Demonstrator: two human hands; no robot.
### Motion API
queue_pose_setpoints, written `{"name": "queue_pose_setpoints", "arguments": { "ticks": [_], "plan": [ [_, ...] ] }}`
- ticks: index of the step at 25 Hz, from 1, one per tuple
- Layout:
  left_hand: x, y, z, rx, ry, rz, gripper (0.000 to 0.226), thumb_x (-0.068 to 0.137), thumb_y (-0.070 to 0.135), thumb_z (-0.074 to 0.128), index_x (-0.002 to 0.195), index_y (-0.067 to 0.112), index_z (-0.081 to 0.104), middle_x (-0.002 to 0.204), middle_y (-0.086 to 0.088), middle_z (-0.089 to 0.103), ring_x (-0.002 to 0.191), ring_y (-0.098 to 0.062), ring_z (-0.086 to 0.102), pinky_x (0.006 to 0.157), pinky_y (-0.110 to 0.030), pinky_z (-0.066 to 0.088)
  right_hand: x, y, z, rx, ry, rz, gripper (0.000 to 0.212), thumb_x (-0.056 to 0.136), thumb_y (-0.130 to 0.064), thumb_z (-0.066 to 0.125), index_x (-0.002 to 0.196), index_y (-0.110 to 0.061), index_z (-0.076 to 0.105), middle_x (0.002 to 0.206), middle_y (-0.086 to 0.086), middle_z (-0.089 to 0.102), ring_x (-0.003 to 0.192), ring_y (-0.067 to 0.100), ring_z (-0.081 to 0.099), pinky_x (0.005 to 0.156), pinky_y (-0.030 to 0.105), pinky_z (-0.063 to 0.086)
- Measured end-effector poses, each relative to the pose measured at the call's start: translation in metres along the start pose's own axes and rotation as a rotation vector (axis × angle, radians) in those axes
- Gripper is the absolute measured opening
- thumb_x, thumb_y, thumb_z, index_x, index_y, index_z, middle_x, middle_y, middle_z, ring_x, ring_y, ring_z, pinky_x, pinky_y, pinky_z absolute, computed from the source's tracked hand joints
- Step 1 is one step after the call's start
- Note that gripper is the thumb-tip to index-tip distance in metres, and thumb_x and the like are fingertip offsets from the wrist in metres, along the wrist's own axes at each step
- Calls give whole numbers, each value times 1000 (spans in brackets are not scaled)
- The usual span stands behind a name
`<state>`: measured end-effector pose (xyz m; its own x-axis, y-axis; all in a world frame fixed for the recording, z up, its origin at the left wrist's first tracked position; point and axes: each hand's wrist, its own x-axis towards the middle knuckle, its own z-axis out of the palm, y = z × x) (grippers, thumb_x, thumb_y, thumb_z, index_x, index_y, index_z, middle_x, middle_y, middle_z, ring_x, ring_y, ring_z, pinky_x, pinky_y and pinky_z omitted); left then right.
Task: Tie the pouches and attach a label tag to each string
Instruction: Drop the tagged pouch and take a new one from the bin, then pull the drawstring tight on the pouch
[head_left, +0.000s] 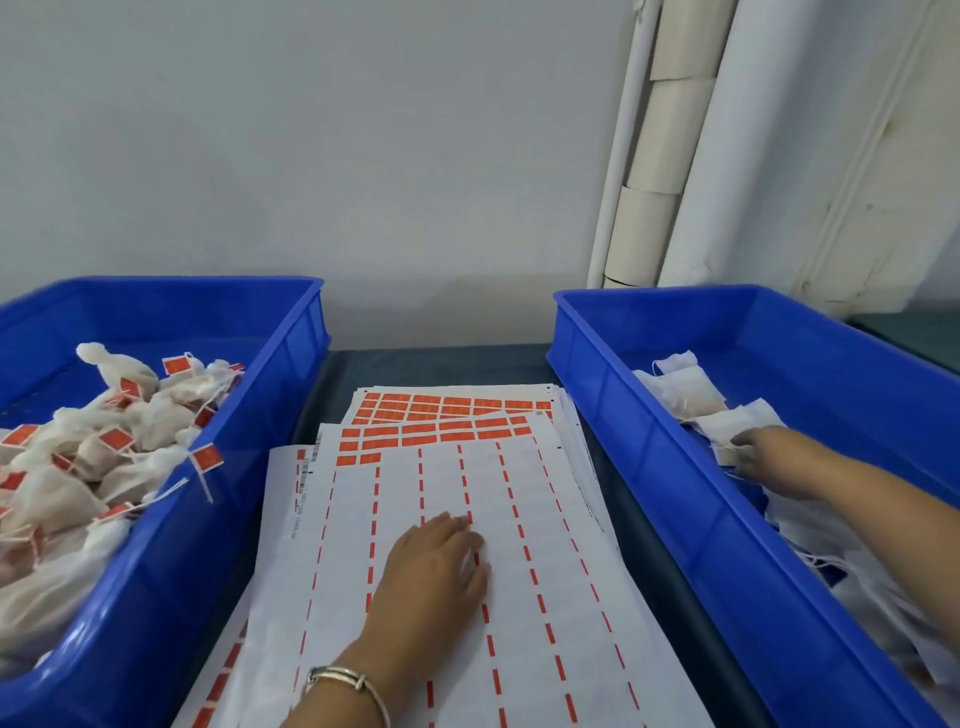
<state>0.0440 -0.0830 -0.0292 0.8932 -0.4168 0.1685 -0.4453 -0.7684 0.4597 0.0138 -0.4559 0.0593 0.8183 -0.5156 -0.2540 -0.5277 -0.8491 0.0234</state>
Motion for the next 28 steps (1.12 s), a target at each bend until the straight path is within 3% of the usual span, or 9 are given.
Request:
{"name": "queue_pose_setpoints", "arguments": {
  "ticks": [3, 6, 8, 10, 13, 16, 23, 26, 28],
  "plan": [
    [-2, -6, 6, 20, 26, 18, 36, 93, 50, 40, 126, 39, 52, 141, 24, 39, 132, -1, 31, 104, -18, 11, 10, -6, 6, 22, 40, 134, 20, 83, -29, 51, 94, -14, 57, 91, 4, 59, 77, 23, 55, 67, 29, 43],
    [-1, -7, 9, 33, 32, 29, 37, 93, 51, 40, 127, 40, 51, 141, 26, 38, 132, 0, 30, 105, -18, 10, 10, -12, -4, 175, 45, 258, 24, 77, -34, 47, 84, -12, 52, 78, 6, 54, 65, 24, 49, 58, 30, 38],
    [-1, -7, 9, 31, 36, 28, 37, 93, 51, 40, 127, 40, 51, 140, 26, 39, 132, 0, 30, 105, -18, 11, 6, -5, -8, 238, 69, 290, 17, 83, -26, 59, 88, -9, 63, 81, 8, 59, 70, 25, 54, 60, 33, 41],
    [-1, -7, 9, 31, 39, 29, 37, 93, 50, 41, 127, 40, 51, 141, 25, 39, 132, 0, 30, 106, -19, 12, 1, 3, -10, 310, 223, 171, 13, 87, -14, 62, 79, -10, 72, 88, 7, 66, 80, 24, 58, 68, 34, 45],
    [-2, -5, 6, 16, 31, 25, 36, 93, 49, 41, 127, 39, 51, 142, 24, 38, 133, -1, 29, 109, -21, 14, -16, 3, -27, 486, 325, 173, 20, 84, -7, 61, 67, -10, 71, 84, 8, 67, 83, 27, 58, 64, 34, 43],
    [-3, -5, 4, 6, 25, 43, 37, 94, 48, 41, 128, 38, 51, 142, 23, 39, 133, -2, 28, 108, -20, 11, -30, -6, -52, 627, 344, 210, 16, 85, -5, 60, 72, -7, 69, 86, 13, 66, 86, 30, 60, 74, 39, 47],
    [-2, 1, -9, -163, 15, -26, 33, 92, 45, 48, 124, 38, 51, 135, 20, 47, 123, -1, 40, 105, -20, 28, -99, -66, -112, 1003, 639, -204, 11, 91, -11, 59, 83, -12, 65, 72, 2, 66, 57, 9, 60, 56, 22, 51],
    [-3, 15, -32, -334, 45, -65, 24, 90, 44, 53, 113, 49, 47, 129, 25, 46, 114, 3, 42, 100, -20, 34, -128, -109, -120, 1094, 619, -393, 13, 89, -11, 62, 78, -17, 66, 64, -2, 68, 49, 1, 58, 52, 13, 52],
    [-2, 27, -54, -457, 104, -62, 20, 86, 51, 53, 102, 56, 43, 116, 34, 44, 100, 9, 43, 90, -17, 39, -137, -137, -112, 1099, 541, -460, 14, 90, -12, 61, 78, -19, 66, 65, -3, 70, 52, 1, 59, 56, 16, 53]
  ]
}}
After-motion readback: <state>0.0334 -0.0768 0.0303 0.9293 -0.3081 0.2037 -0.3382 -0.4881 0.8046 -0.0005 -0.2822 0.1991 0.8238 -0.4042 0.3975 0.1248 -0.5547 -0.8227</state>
